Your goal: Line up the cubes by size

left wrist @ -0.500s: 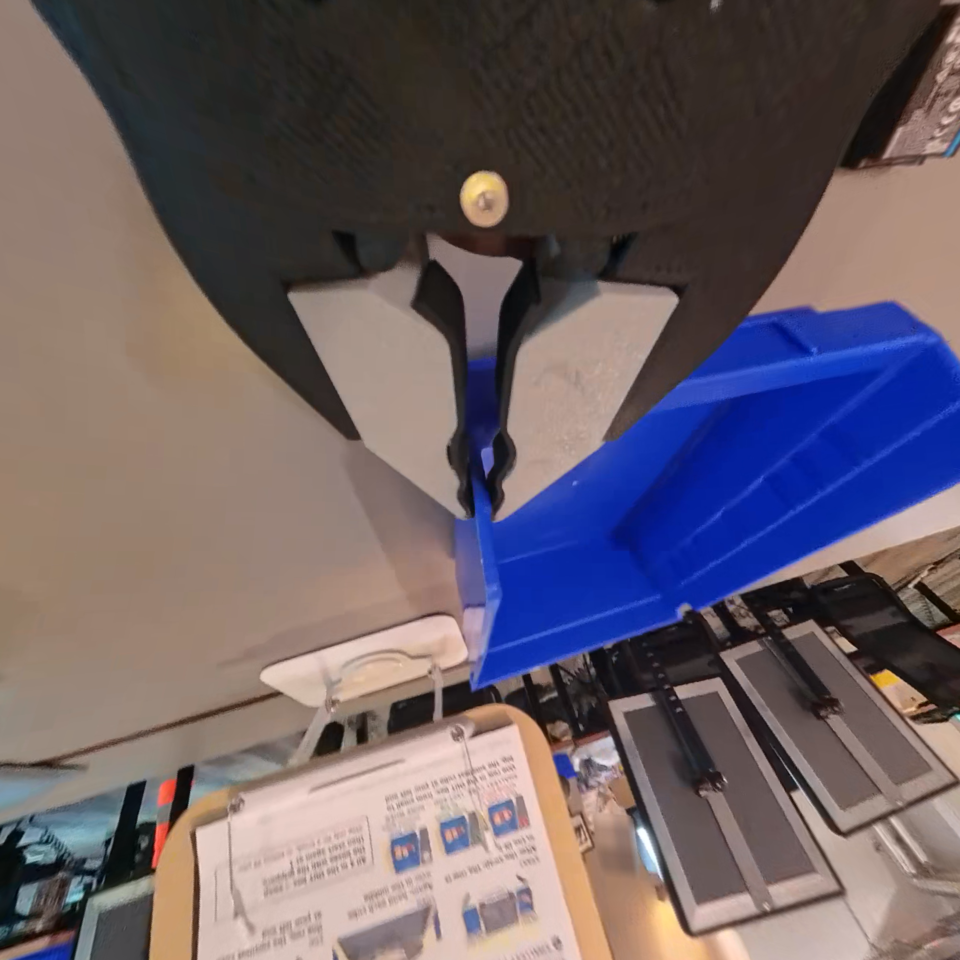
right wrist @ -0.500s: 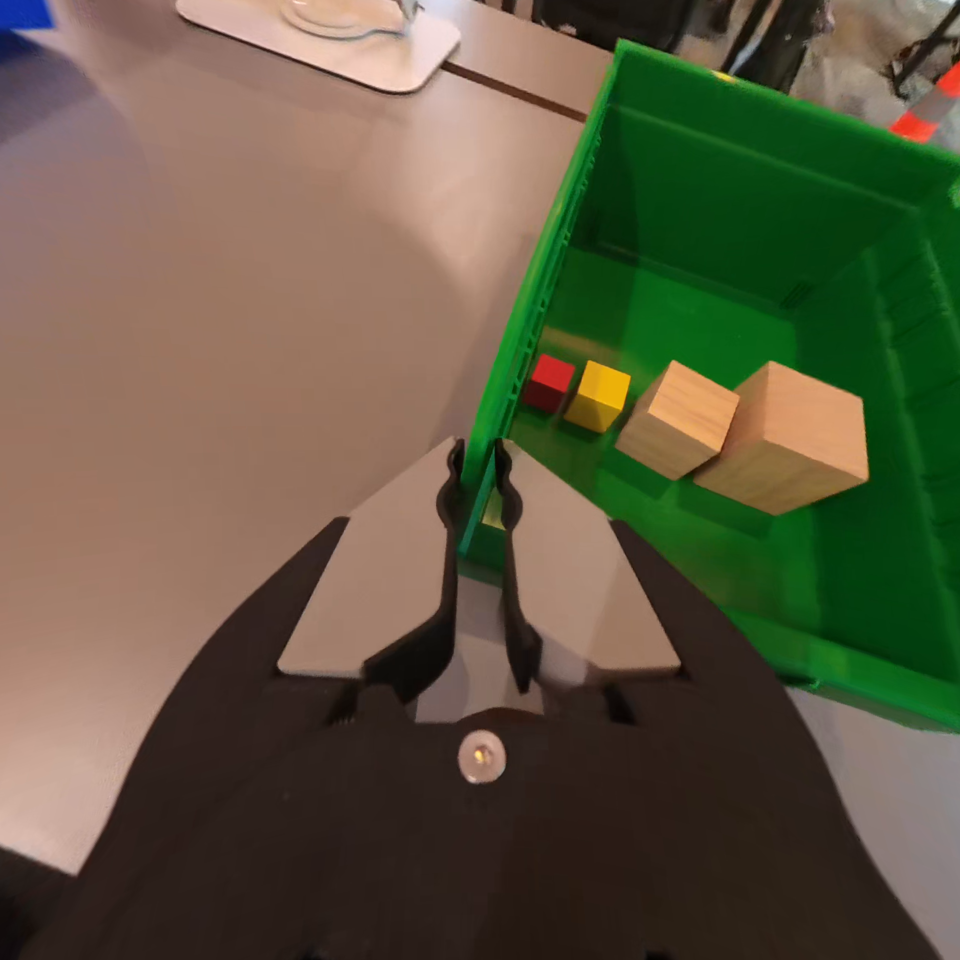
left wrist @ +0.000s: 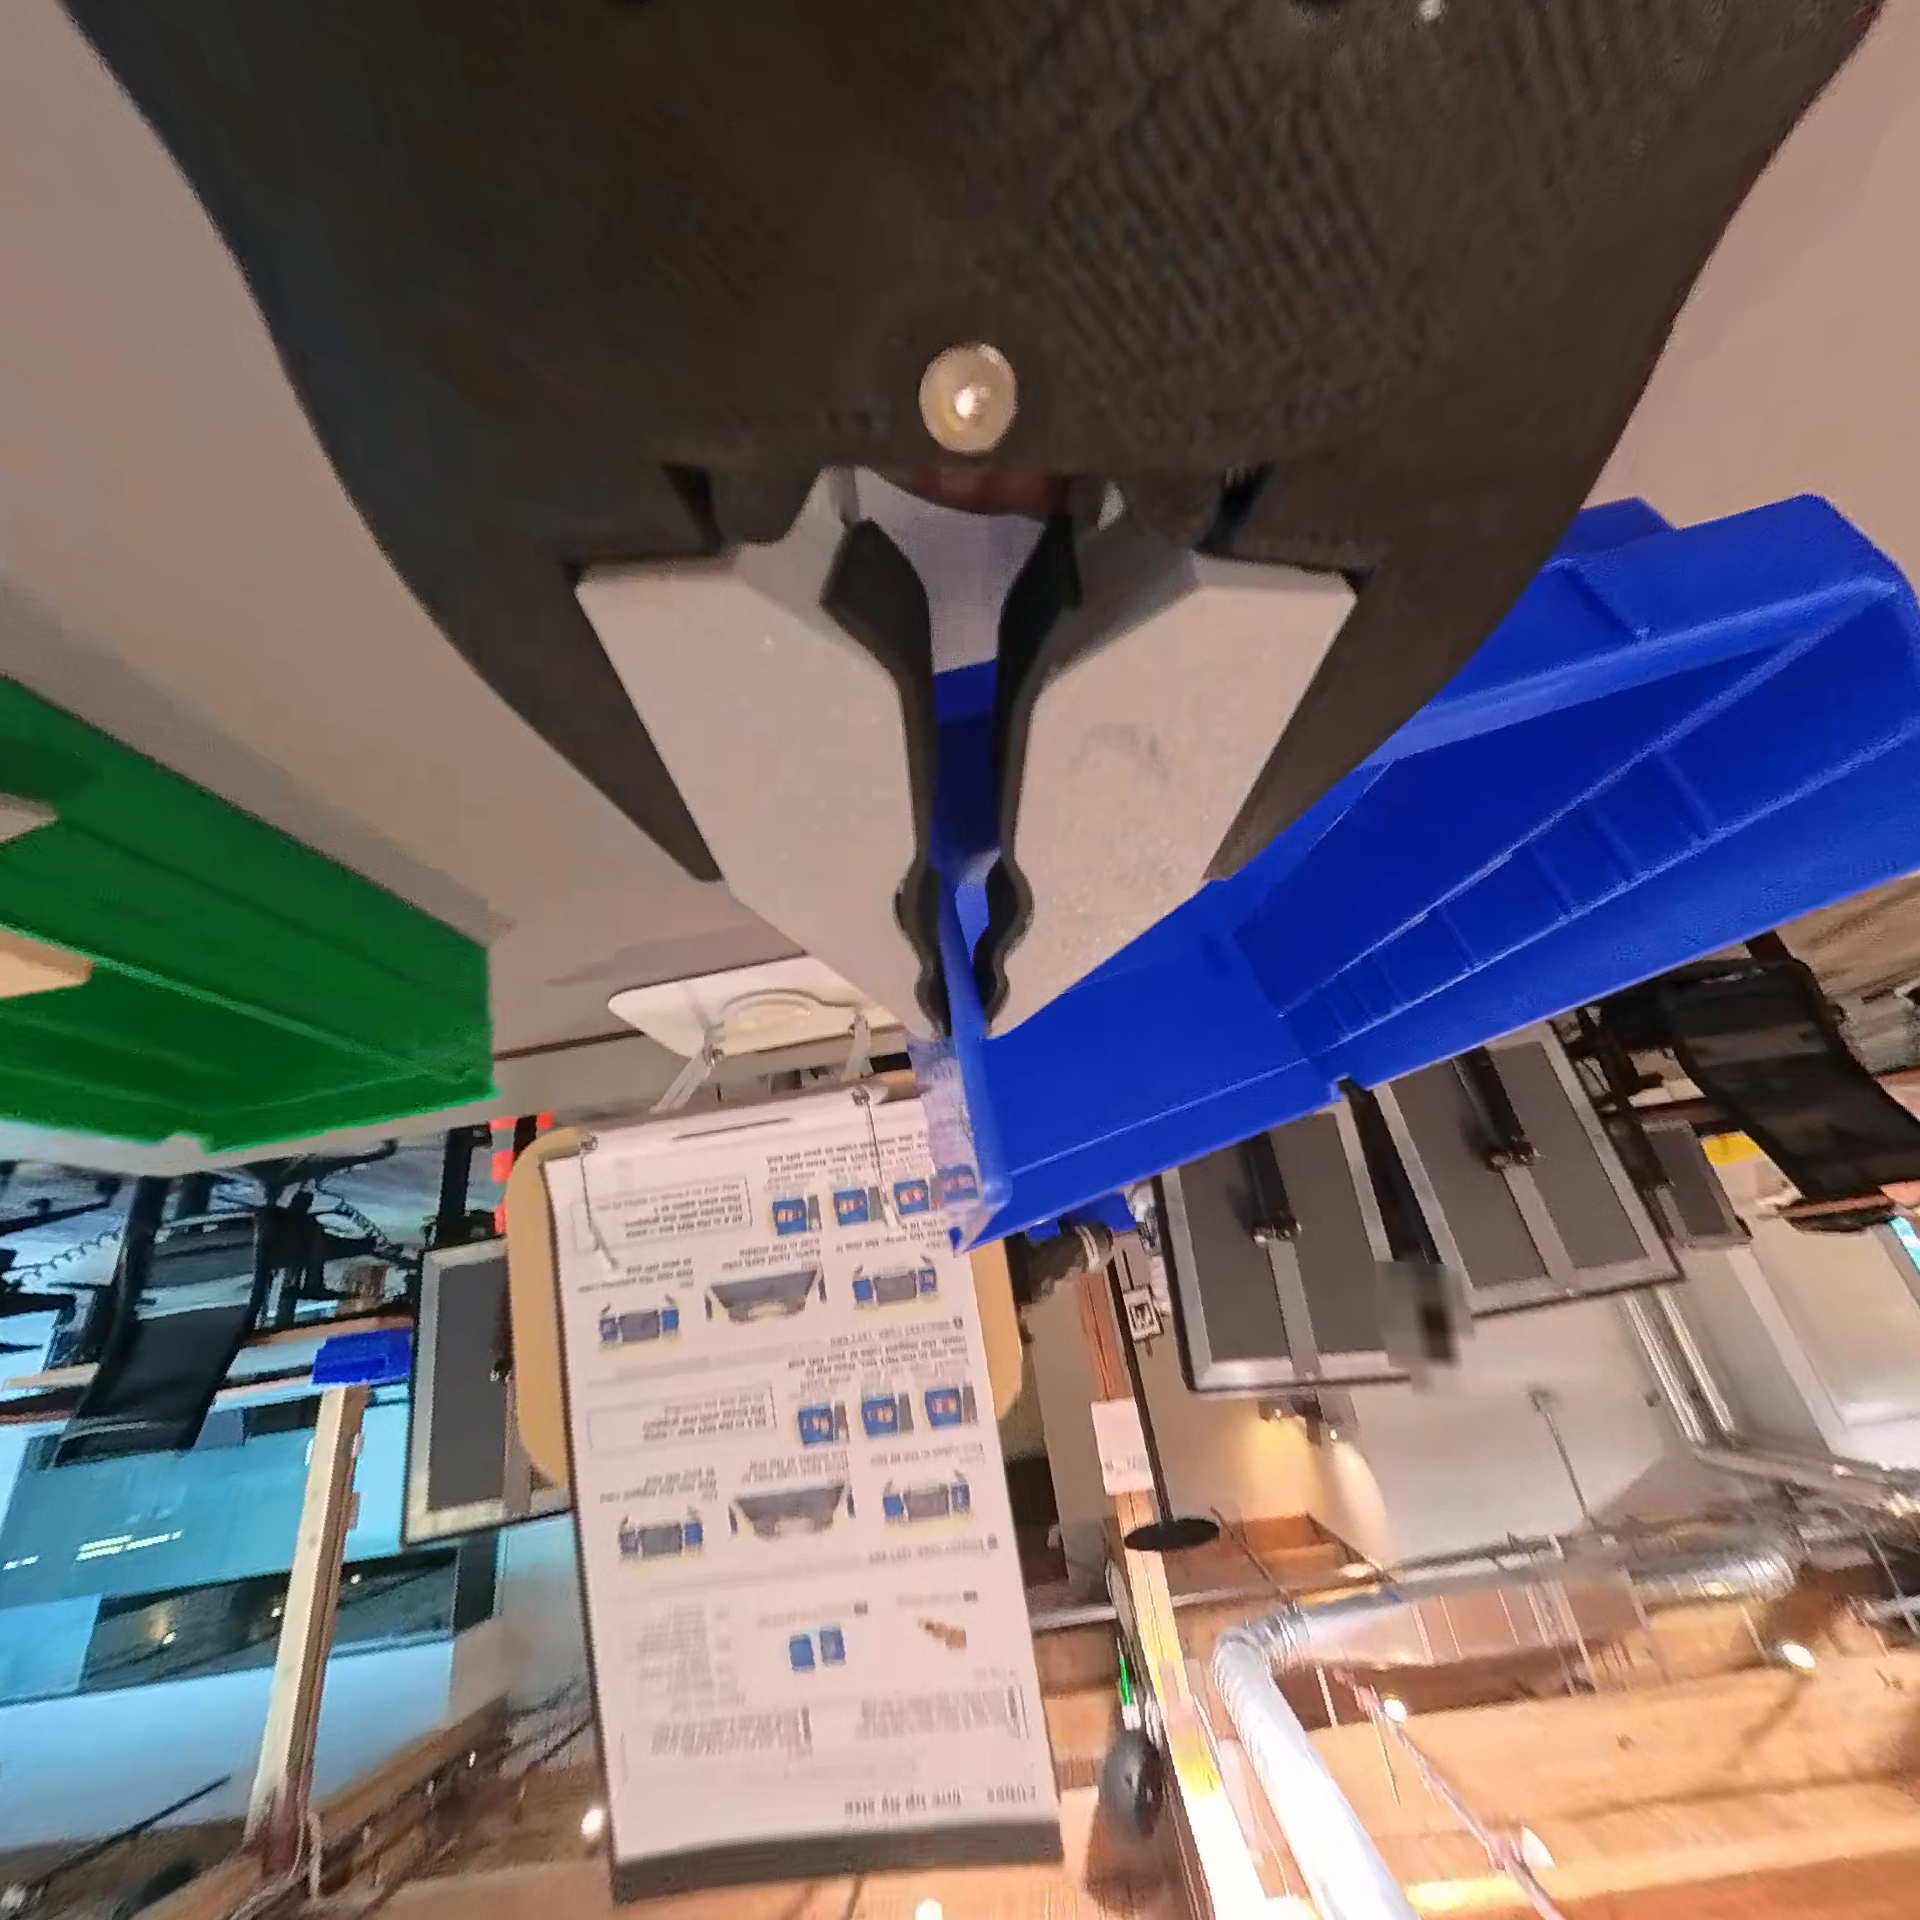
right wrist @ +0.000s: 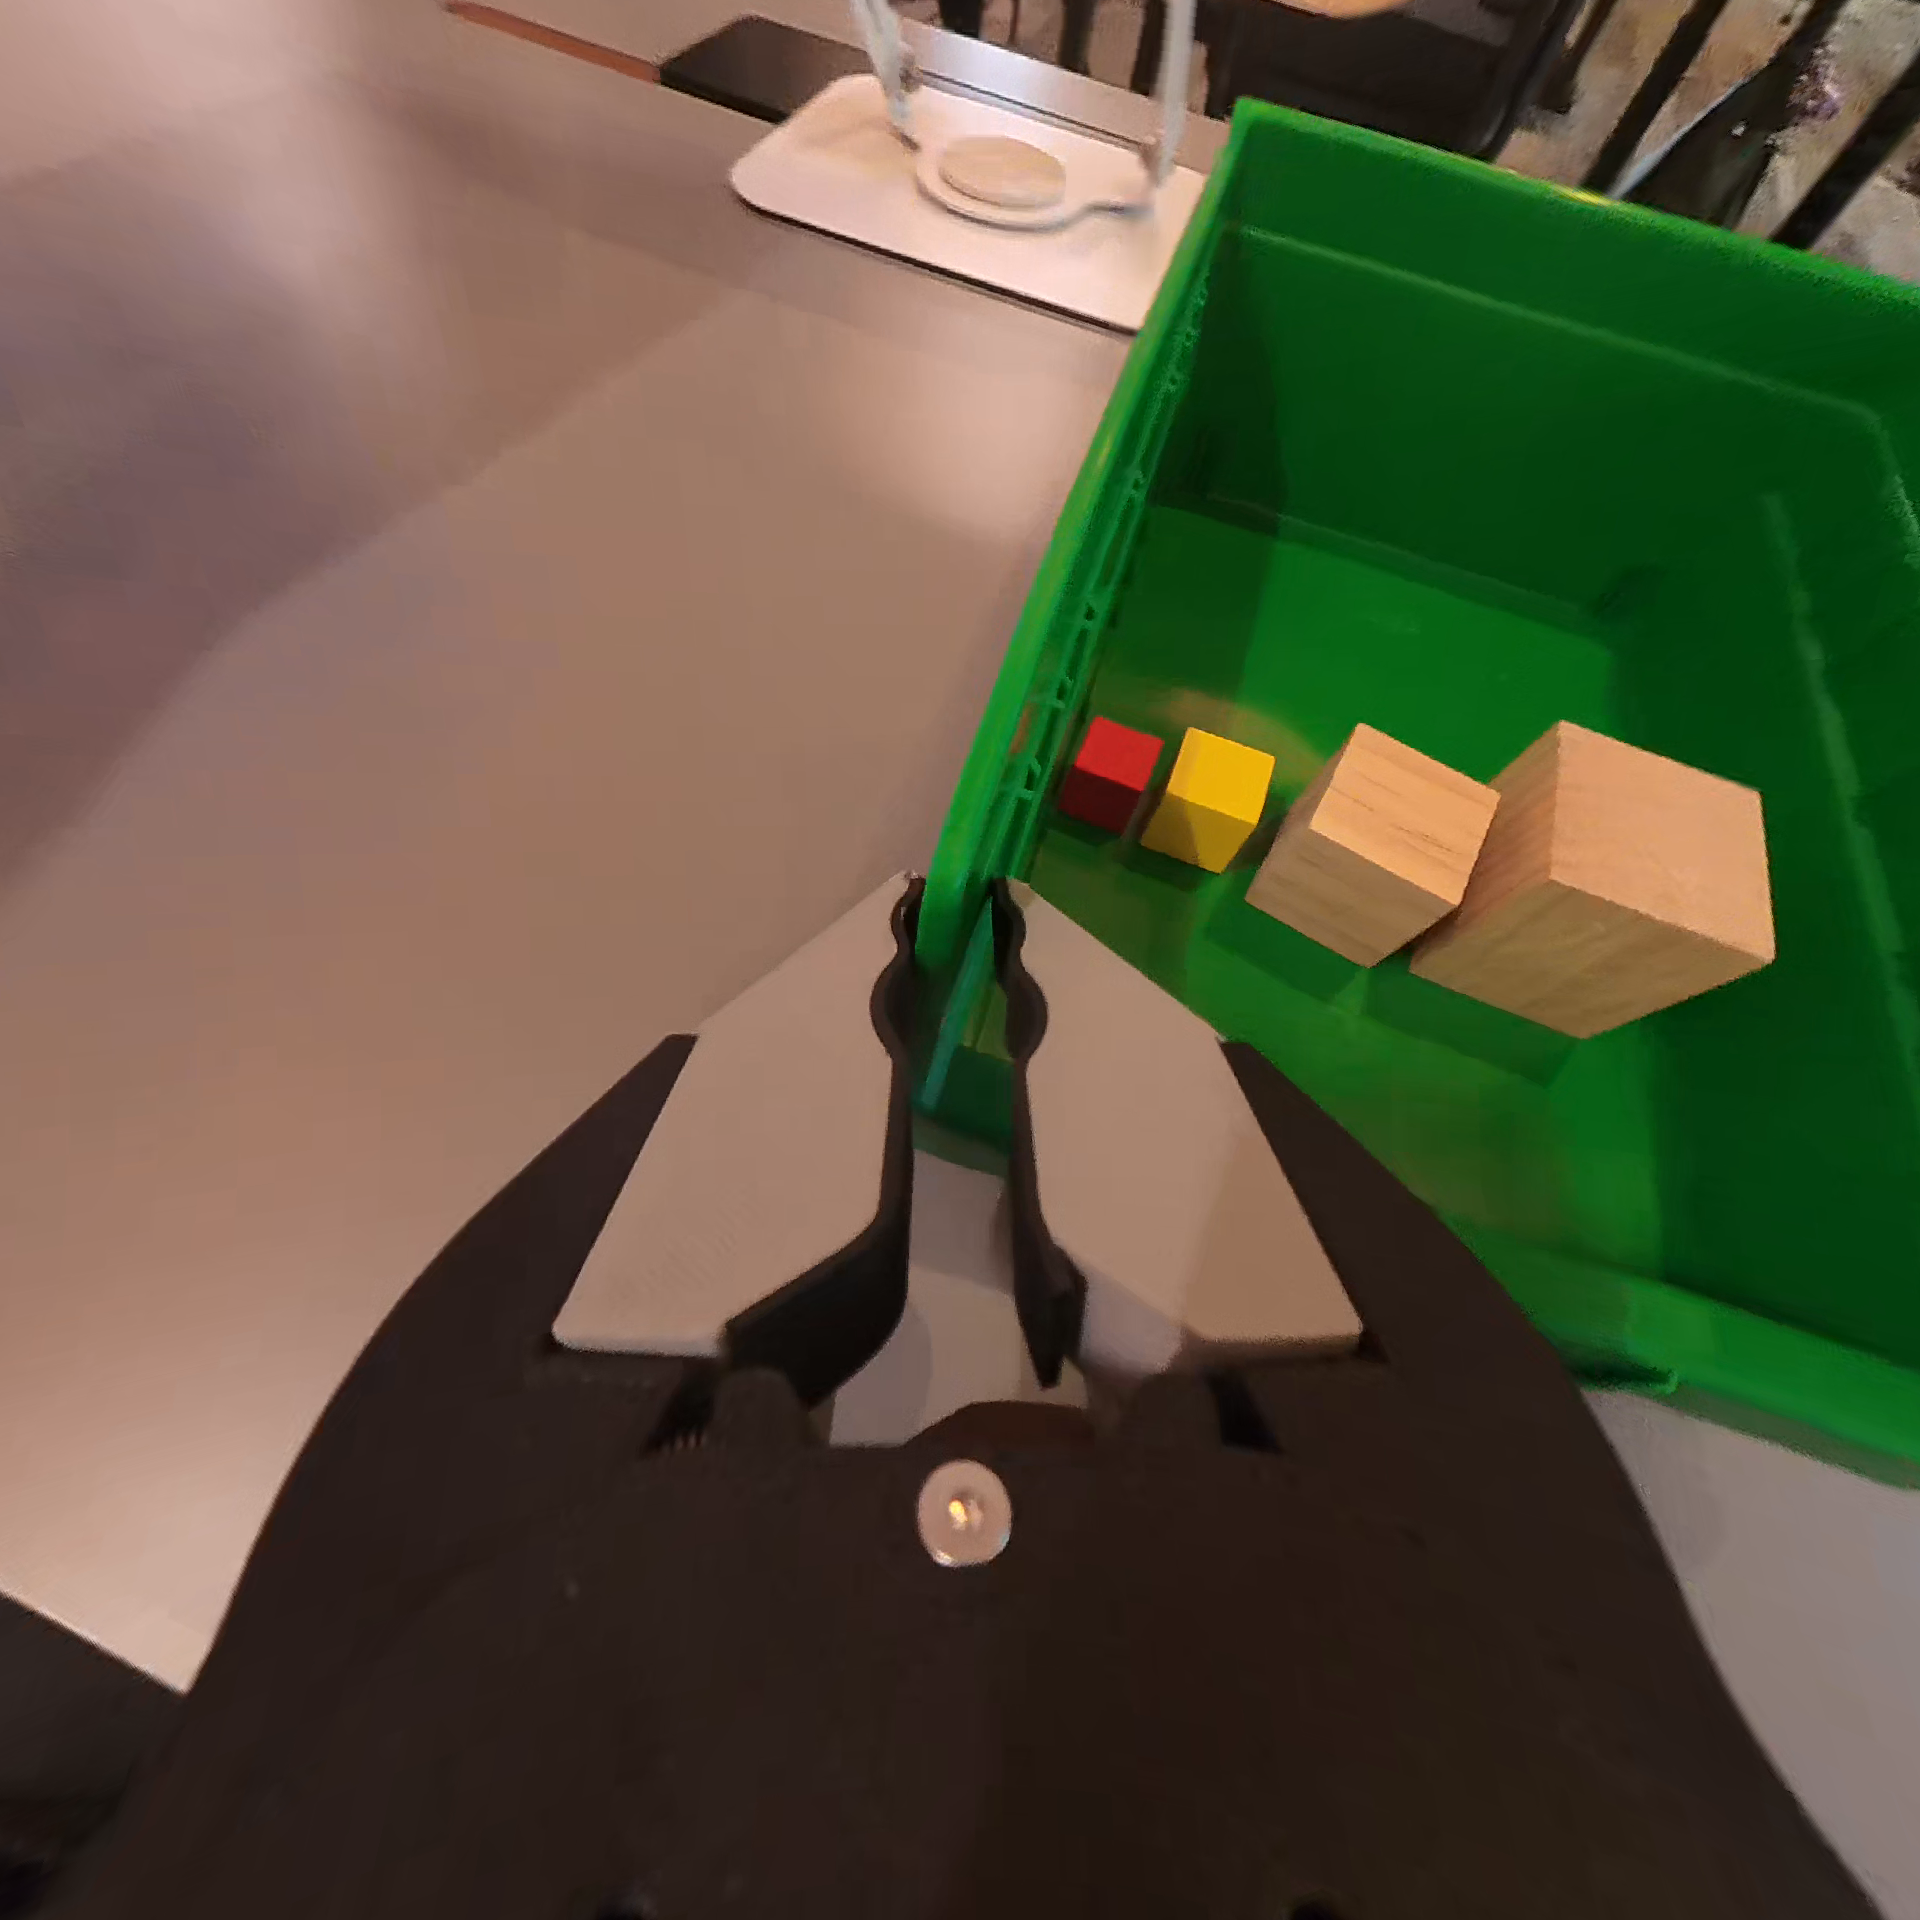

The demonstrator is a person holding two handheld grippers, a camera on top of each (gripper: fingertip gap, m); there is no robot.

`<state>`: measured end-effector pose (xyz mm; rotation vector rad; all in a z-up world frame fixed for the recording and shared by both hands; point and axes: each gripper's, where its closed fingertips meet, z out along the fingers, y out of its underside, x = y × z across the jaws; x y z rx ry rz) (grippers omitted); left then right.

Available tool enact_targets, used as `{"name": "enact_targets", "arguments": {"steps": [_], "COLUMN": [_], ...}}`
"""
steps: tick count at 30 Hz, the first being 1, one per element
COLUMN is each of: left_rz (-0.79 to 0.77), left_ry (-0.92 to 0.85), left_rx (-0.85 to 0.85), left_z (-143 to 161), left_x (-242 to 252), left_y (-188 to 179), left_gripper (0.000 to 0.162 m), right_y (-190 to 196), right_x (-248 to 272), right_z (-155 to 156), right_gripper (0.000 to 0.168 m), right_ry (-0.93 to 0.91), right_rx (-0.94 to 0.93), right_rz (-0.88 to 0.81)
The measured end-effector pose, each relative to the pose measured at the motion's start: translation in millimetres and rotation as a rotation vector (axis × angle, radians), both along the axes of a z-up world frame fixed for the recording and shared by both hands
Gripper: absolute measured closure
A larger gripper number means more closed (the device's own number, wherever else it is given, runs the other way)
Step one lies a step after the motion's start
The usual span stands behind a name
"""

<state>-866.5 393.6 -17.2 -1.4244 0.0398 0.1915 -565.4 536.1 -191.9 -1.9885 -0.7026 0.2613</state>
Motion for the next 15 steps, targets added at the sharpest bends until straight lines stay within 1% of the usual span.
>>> {"name": "enact_targets", "arguments": {"steps": [4,9,15], "left_rz": [0.001,0.016,0.015], "left_ry": [0.020,0.052,0.076], "left_rx": [0.055,0.101,0.136], "left_z": [26.2,47.6,67.9], "left_x": [-2.4,-2.3,3.9], "left_y": [-21.8,-39.8,-44.6], "left_gripper": [0.162,0.162,0.161], "right_y": [-8.9,-18.6,-31.2], "right_x": [-43.5,-91.6,-159.3], "right_z": [0.7,1.2,1.6], "right_gripper": [0.160,0.161,0.155], "right_ry": [0.040,0.086,0.093], "right_rx": [0.005,0.020,-0.003], "right_rz": [0.013,0.028,0.100]}}
